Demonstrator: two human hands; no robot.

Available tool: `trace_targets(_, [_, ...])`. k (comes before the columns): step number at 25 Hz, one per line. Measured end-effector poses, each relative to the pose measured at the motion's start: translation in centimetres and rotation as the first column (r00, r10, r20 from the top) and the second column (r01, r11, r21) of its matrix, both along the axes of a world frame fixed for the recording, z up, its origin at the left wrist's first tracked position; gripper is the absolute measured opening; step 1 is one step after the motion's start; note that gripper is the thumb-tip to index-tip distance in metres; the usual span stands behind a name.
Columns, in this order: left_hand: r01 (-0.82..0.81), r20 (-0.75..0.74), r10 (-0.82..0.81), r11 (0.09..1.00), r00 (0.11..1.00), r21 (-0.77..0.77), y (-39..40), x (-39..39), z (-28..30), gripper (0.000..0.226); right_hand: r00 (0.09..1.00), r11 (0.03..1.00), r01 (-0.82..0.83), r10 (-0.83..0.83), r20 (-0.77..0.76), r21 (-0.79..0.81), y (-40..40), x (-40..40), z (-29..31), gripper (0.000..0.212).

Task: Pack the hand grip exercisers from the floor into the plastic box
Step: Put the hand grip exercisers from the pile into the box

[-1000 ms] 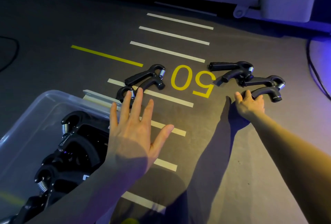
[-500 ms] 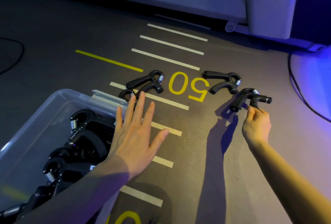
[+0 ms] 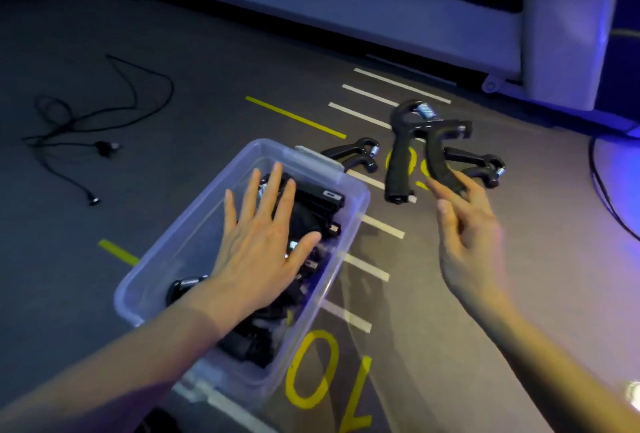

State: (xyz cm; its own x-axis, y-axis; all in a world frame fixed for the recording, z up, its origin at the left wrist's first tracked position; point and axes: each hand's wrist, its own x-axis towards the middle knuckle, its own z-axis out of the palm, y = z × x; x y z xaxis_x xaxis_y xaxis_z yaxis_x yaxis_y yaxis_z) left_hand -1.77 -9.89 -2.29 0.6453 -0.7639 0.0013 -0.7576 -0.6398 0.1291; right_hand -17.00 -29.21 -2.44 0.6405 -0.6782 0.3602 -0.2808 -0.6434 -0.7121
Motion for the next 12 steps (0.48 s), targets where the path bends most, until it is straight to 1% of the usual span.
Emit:
trace_targets(3, [-0.098, -0.012, 0.099, 0.994, 0.995, 0.038, 4.5, 1.2, -0.2, 0.08, 0.973, 0.975, -0.205, 0.193, -0.125, -0.083, 4.2, 1.5, 0.7, 0.036])
trace_targets(5, [-0.151, -0.014, 0.153, 0.984, 0.988, 0.096, 6.8, 1.9, -0.8, 0.079, 0.908, 0.915, -0.367, 0.313, -0.279, -0.166, 6.2, 2.6, 0.7, 0.031])
trace_targets(6, [-0.164, -0.019, 0.168, 0.979, 0.986, 0.122, 7.7, 2.1, -1.1, 0.079, 0.862, 0.876, -0.437, 0.343, -0.374, -0.205, 6.9, 3.1, 0.6, 0.029])
trace_targets(7, [-0.173, -0.029, 0.179, 0.975, 0.983, 0.142, 8.4, 2.2, -1.5, 0.079, 0.809, 0.833, -0.499, 0.349, -0.473, -0.239, 7.5, 3.6, 0.4, 0.029])
trace_targets(9, [-0.182, -0.04, 0.192, 0.965, 0.98, 0.187, 9.6, 2.5, -2.2, 0.08, 0.696, 0.74, -0.607, 0.32, -0.643, -0.29, 8.4, 4.8, 0.1, 0.037])
trace_targets(10, [-0.186, -0.042, 0.198, 0.96, 0.979, 0.207, 10.1, 2.7, -2.6, 0.08, 0.659, 0.696, -0.648, 0.309, -0.685, -0.309, 8.7, 5.4, 0.0, 0.041])
trace_targets(12, [-0.195, -0.054, 0.212, 0.954, 0.976, 0.226, 10.8, 3.0, -3.2, 0.079, 0.626, 0.644, -0.684, 0.276, -0.729, -0.343, 9.4, 6.4, 0.0, 0.045])
